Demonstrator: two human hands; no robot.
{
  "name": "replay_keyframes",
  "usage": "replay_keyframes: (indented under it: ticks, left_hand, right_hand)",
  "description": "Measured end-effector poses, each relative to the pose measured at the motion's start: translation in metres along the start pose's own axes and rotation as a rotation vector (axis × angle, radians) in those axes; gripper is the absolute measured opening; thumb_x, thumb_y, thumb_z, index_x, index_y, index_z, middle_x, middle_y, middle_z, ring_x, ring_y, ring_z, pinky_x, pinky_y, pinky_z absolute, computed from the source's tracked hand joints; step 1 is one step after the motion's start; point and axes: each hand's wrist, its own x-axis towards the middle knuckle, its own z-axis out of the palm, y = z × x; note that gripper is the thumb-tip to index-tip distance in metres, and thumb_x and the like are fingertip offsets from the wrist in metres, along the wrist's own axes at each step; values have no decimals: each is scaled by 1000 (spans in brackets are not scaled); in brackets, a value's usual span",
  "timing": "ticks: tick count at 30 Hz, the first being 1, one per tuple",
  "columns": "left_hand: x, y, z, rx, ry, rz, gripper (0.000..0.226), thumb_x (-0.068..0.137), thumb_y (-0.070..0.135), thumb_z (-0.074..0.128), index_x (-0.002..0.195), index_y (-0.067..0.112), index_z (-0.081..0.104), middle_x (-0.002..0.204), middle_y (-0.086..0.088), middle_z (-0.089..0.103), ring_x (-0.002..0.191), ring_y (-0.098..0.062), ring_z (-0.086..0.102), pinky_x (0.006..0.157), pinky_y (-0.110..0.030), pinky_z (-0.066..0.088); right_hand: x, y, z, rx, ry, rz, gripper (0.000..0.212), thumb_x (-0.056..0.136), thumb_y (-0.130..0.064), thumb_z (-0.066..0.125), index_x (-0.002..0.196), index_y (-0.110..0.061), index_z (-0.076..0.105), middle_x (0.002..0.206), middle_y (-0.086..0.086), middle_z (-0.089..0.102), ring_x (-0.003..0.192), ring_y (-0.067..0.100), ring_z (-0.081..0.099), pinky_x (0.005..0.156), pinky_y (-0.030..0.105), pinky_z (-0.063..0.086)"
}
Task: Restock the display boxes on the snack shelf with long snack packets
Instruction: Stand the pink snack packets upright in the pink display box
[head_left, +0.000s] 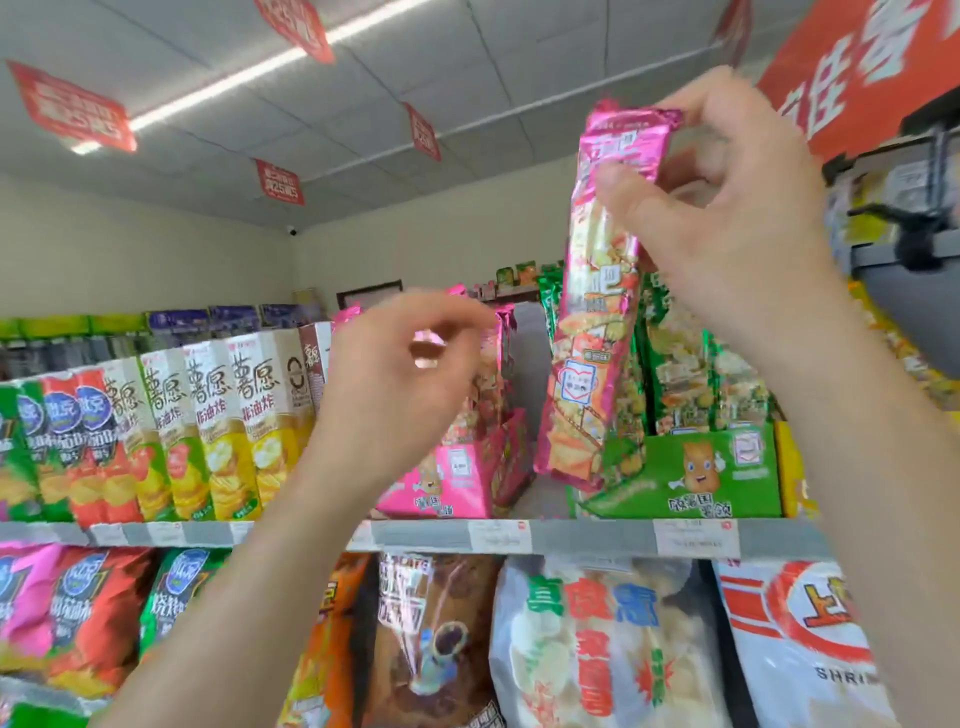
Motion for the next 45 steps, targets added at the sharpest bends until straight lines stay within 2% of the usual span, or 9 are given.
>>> replay_keyframes:
  ticks: [3, 7, 10, 15, 24, 32, 36, 41, 45]
  left_hand:
    - [60, -8, -4, 257, -52, 81, 22, 85, 22, 57, 95, 24, 76, 94, 11, 71, 86, -5, 63, 82, -21, 48]
    - [114, -36, 10, 565, -442, -10, 28, 90, 38, 59, 111, 25, 73, 95, 0, 70, 91, -17, 61, 73, -22, 38]
    - [128, -55, 28, 766, -730, -4, 42, 90, 46, 55, 124, 23, 64, 112, -6, 68, 106, -28, 61, 83, -30, 47]
    - [138, -76, 40, 812, -904, -26, 54, 86, 49, 50, 124, 12, 59, 120, -10, 66, 106, -28, 63, 93, -44, 52]
    - [140, -83, 47, 768, -979, -85, 47, 90, 42, 49, 120, 8, 61, 117, -14, 66, 106, -31, 62, 92, -47, 52]
    - [95, -86, 19, 308, -430, 45, 20, 76, 29, 52, 85, 28, 71, 85, 14, 67, 69, -1, 59, 64, -20, 47]
    - [83, -93, 11, 102, -302, -10, 13, 88, 18, 63, 84, 28, 69, 81, 18, 68, 43, -1, 47, 46, -10, 37]
    - [77, -98, 10, 24, -208, -13, 9, 87, 20, 67, 86, 26, 61, 75, 13, 65, 42, -4, 38, 45, -13, 32]
    - [75, -100, 14, 35, -184, -11, 17, 88, 21, 66, 100, 24, 53, 83, 10, 60, 44, -4, 40, 47, -14, 34]
  right_hand:
    - [28, -4, 6, -33, 127, -68, 17, 86, -33, 64, 90, -29, 49, 80, 1, 67, 69, 21, 64, 60, 42, 52]
    - [61, -5, 16, -57, 350, -119, 23, 89, -30, 60, 101, -11, 55, 81, -10, 63, 70, 7, 63, 64, 28, 50]
    - [77, -2, 25, -68, 447, -118, 32, 92, -28, 58, 109, -1, 54, 80, -16, 57, 71, 1, 59, 71, 30, 51]
    - [89, 9, 46, -158, 388, -71, 21, 94, -25, 57, 108, -10, 49, 95, -2, 65, 86, 17, 64, 80, 42, 50]
    - [92, 36, 73, -396, 176, 42, 25, 94, -23, 56, 113, -10, 46, 107, 8, 61, 89, 26, 56, 67, 29, 31]
    - [100, 31, 88, -510, -155, 61, 33, 91, -7, 53, 121, -20, 44, 112, 12, 63, 98, 37, 58, 79, 42, 49]
    - [93, 26, 112, -547, -357, 88, 30, 91, -10, 55, 118, -20, 51, 119, 10, 61, 103, 35, 57, 80, 36, 48]
    - [78, 29, 135, -616, -554, 190, 30, 91, -7, 54, 121, -11, 53, 122, 15, 58, 102, 37, 61, 86, 45, 53]
    - [72, 36, 144, -629, -495, 221, 30, 91, -7, 58, 120, -11, 61, 122, 14, 62, 107, 35, 62, 86, 38, 54]
